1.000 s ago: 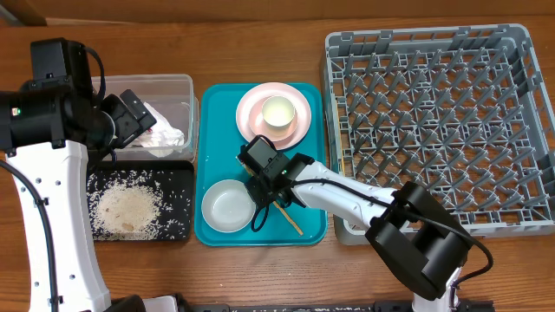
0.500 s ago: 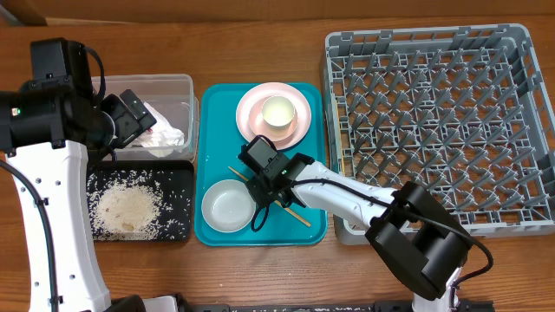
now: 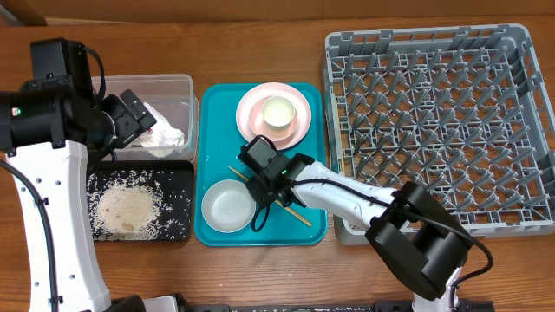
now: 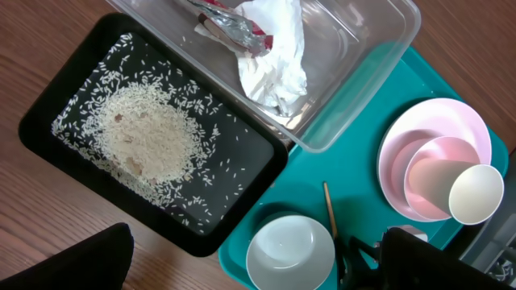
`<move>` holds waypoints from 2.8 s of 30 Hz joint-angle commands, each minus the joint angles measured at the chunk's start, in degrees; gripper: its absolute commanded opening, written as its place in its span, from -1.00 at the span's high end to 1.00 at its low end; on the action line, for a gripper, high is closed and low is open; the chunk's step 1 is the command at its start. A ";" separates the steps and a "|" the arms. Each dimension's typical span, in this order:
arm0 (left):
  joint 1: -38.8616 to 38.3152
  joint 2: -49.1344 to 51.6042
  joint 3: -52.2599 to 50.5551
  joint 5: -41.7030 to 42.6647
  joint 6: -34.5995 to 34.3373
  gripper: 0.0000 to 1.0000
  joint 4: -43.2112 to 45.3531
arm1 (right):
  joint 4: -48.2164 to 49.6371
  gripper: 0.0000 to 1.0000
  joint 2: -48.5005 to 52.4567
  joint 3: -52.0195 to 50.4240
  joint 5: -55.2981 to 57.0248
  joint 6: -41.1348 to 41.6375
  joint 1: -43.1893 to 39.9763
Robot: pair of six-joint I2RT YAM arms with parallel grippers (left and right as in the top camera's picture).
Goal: Sort waste into correct bins and load items into the dishwasher
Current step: 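Lower the right gripper and close it on the second chopstick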
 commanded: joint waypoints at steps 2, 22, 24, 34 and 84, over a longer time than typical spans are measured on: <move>0.26 0.22 0.85 -0.57 -0.11 -1.00 0.11 | 0.42 0.48 0.96 -0.31 1.70 -1.46 0.13; 0.26 0.22 0.85 -0.57 -0.11 -1.00 0.11 | 0.55 0.47 0.96 -0.31 8.09 -1.46 0.13; 0.26 0.22 0.85 -0.59 -0.13 -1.00 0.11 | 0.55 0.47 0.96 -0.31 8.09 -1.44 0.13; 0.26 0.22 0.85 -0.57 -0.13 -1.00 0.11 | 0.39 0.47 1.03 -0.31 8.11 -1.44 0.13; 0.26 0.22 0.85 -0.57 -0.13 -0.99 0.11 | 0.46 0.89 1.88 -0.24 6.56 -1.46 0.24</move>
